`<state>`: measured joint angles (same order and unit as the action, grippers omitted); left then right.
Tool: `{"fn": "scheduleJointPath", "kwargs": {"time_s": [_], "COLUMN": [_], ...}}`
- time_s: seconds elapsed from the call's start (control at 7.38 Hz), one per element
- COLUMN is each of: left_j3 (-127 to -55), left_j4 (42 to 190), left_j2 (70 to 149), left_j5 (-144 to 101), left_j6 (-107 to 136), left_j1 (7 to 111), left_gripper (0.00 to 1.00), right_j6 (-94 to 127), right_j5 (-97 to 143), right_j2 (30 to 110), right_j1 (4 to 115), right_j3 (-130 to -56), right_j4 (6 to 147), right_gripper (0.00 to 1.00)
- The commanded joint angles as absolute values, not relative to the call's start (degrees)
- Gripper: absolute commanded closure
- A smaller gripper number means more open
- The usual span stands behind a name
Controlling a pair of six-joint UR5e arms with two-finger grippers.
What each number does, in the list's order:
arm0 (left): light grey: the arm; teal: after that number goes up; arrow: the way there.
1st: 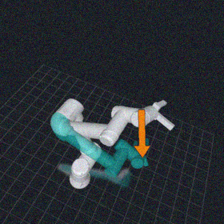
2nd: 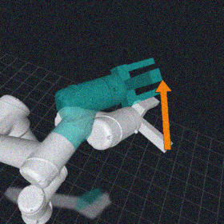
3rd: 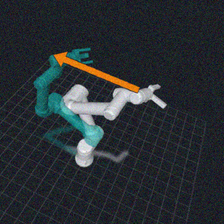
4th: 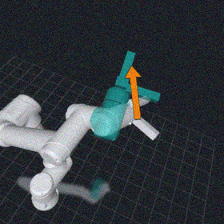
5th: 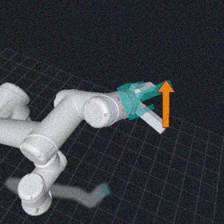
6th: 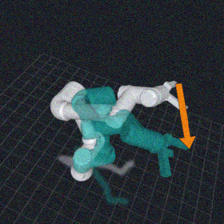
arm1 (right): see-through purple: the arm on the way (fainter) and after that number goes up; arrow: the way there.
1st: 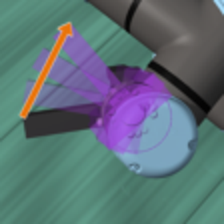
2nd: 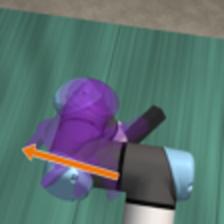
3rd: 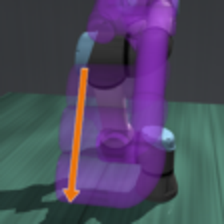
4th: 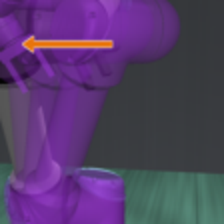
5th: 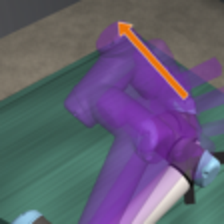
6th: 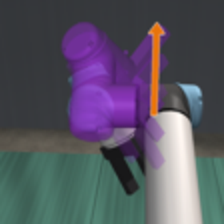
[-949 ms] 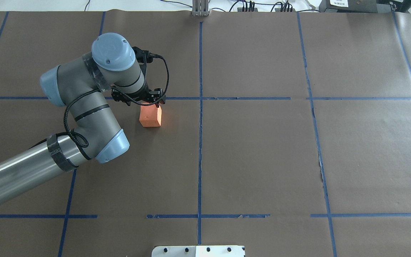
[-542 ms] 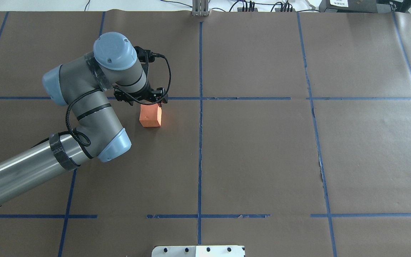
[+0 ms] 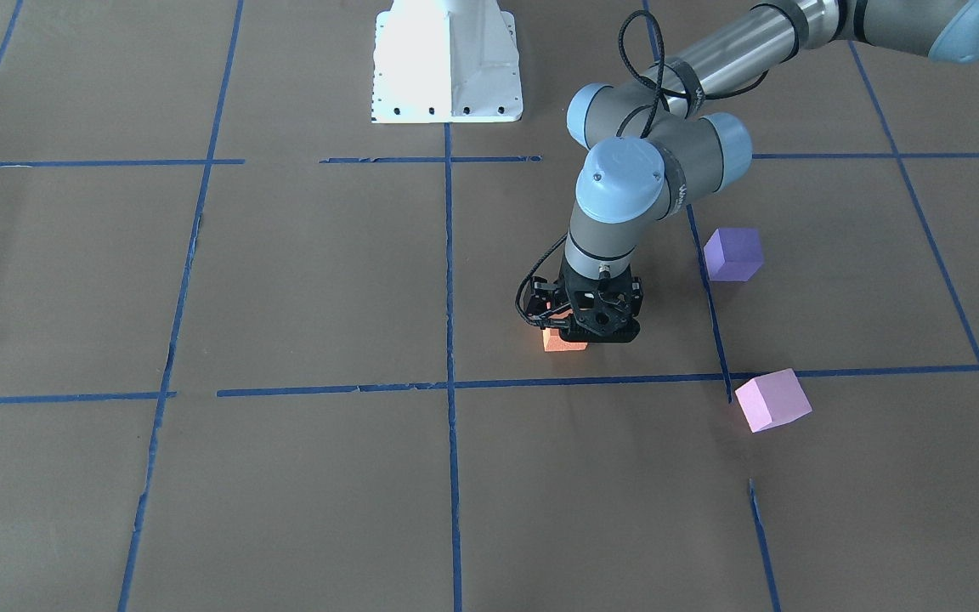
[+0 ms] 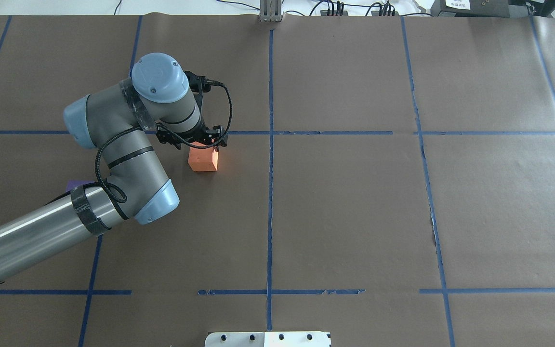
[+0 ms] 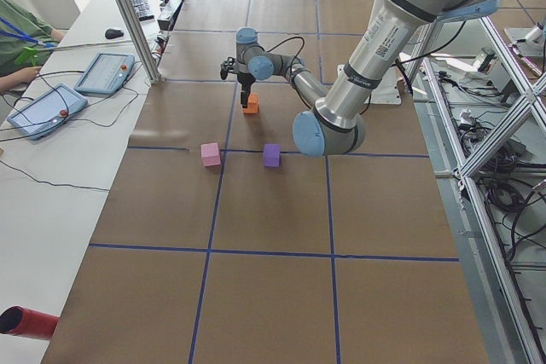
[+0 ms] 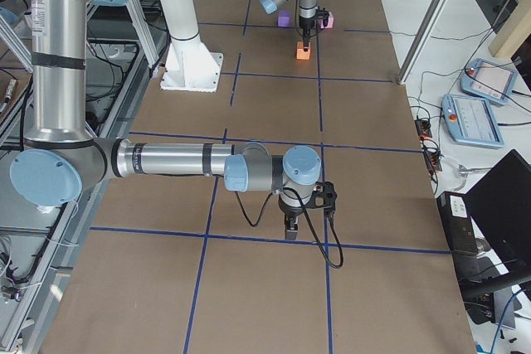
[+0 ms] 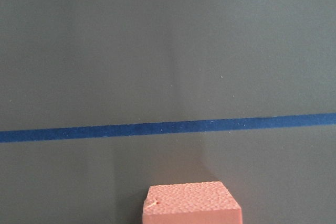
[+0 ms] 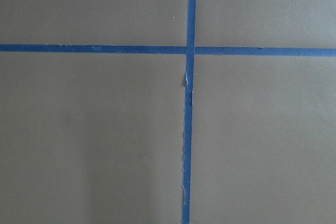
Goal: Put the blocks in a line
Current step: 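Lower the left gripper and close it on the orange cube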
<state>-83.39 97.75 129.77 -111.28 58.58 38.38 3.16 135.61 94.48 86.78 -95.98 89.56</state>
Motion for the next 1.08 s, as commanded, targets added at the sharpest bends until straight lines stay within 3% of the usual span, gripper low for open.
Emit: {"fn": "scheduleJointPath", "kwargs": {"time_s": [0.0,0.27,0.41,0.68,0.81,0.95], "left_j3": [-82.9,-82.9,-82.9,-83.3,-85.9,-90.3], "left_j4": [98.7,99.6,99.9,99.8,98.9,92.7], "left_j2": [129.6,129.5,129.5,129.7,129.6,129.5], "left_j5": [-111.3,-111.2,-111.2,-111.4,-111.6,-114.4], "left_j6": [59.4,59.8,60.6,61.0,60.9,59.8], "left_j1": [38.1,36.9,36.7,36.9,39.3,42.4], "left_gripper": [0.0,0.06,0.28,0.91,1.0,1.0], "right_j6": [3.2,3.2,3.2,3.2,3.2,3.2], "right_j5": [135.6,135.6,135.6,135.6,135.6,135.6], "right_j2": [94.5,94.5,94.5,94.5,94.5,94.5], "right_j1": [86.8,86.8,86.8,86.7,86.8,86.8], "right_j3": [-96.0,-96.0,-96.0,-96.0,-96.0,-96.0], "right_j4": [89.6,89.6,89.6,89.6,89.6,89.6], "right_gripper": [0.0,0.0,0.0,0.0,0.0,0.0]}}
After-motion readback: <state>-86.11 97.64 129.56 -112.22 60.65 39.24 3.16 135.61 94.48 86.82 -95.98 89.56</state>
